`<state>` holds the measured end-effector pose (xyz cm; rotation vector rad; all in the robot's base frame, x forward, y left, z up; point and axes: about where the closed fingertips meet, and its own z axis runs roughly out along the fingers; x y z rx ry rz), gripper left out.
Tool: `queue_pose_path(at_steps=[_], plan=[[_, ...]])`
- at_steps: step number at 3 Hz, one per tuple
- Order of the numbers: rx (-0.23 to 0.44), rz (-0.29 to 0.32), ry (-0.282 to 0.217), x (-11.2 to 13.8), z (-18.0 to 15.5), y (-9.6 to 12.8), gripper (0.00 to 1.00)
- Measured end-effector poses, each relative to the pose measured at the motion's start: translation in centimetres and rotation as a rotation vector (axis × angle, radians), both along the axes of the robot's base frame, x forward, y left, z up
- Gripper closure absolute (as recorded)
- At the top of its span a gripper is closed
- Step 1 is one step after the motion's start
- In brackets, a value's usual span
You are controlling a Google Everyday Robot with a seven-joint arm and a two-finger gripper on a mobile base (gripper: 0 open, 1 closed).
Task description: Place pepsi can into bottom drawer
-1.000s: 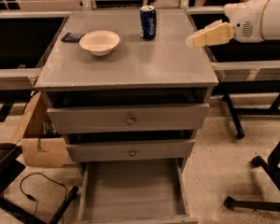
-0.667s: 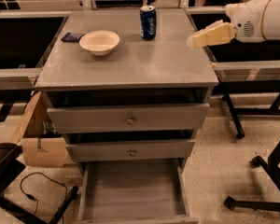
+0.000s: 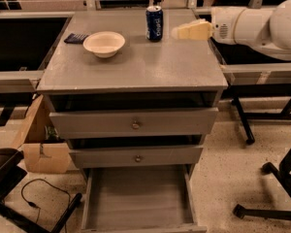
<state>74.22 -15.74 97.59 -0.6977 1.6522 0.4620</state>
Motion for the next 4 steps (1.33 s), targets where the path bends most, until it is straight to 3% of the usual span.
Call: queue_pose_path(at_steps=[1, 2, 3, 4], plan=[[0.074, -0.041, -0.032, 5.3, -1.6, 1.7, 0.0], [0.104, -0.06, -0.07, 9.8, -2.4, 3.5, 0.0], [0.065, -0.115, -0.102, 15.9, -2.9, 5.8, 0.0], [0.062, -0.111, -0.099, 16.9, -3.6, 6.8, 0.0]])
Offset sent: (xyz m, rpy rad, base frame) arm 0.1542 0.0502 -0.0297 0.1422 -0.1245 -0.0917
